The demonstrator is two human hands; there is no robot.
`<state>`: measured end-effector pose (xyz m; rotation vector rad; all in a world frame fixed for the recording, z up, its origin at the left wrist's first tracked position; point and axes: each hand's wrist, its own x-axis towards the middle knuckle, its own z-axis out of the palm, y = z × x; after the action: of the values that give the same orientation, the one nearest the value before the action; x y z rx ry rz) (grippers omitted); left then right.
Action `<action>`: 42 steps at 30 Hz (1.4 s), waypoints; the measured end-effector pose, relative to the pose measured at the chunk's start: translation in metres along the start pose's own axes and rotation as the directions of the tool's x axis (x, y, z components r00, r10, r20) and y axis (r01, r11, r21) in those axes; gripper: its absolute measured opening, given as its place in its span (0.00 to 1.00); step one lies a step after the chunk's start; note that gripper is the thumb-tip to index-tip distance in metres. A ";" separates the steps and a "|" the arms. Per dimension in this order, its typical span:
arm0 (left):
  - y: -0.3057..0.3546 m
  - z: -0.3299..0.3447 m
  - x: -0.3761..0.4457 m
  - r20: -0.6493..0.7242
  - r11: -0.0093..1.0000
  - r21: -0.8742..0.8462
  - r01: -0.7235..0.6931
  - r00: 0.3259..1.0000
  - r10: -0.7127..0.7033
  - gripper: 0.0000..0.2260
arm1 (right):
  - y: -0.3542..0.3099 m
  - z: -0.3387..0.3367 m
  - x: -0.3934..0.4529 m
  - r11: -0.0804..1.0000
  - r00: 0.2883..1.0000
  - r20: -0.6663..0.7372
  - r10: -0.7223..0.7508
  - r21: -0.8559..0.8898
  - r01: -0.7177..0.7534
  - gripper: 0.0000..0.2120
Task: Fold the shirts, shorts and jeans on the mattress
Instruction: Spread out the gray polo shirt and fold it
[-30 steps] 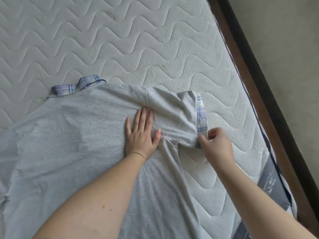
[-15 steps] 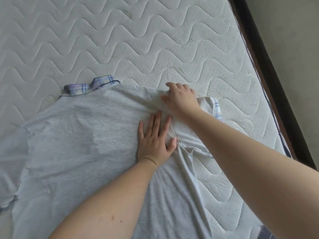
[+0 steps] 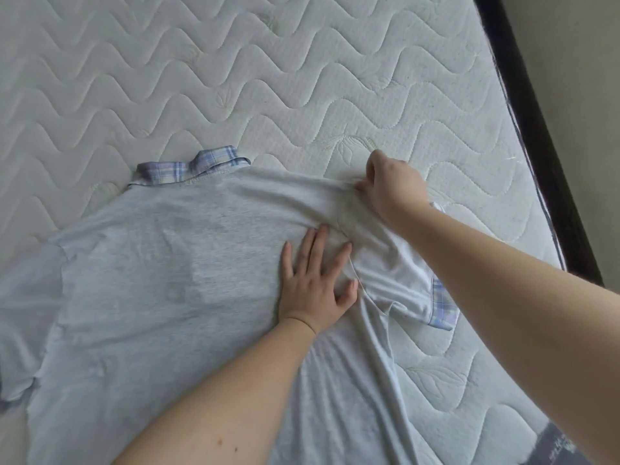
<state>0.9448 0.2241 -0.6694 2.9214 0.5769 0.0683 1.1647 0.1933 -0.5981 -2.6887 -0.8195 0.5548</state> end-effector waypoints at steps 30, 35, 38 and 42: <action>0.112 -0.065 0.002 0.271 0.998 0.028 0.056 0.961 -0.061 0.17 | 0.083 -0.008 -0.194 0.681 0.790 0.395 0.469 0.408 -0.608 0.22; 0.107 -0.093 -0.013 0.034 0.975 -0.195 -0.107 0.993 0.116 0.10 | 0.078 -0.001 -0.215 0.288 0.824 0.345 0.448 0.818 -0.499 0.06; 0.098 -0.098 -0.026 -0.067 0.932 -0.318 -0.176 0.984 0.163 0.11 | 0.080 0.002 -0.228 0.314 0.851 0.321 0.415 0.828 -0.465 0.12; 0.086 -0.082 -0.035 0.187 0.940 -0.339 -0.050 0.975 0.119 0.10 | 0.087 0.014 -0.231 0.568 0.842 0.246 0.479 0.645 -0.512 0.14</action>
<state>0.9379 0.1444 -0.5743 2.5806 0.3642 -0.1139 1.0232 -0.0086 -0.5777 -2.1351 0.1955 0.8413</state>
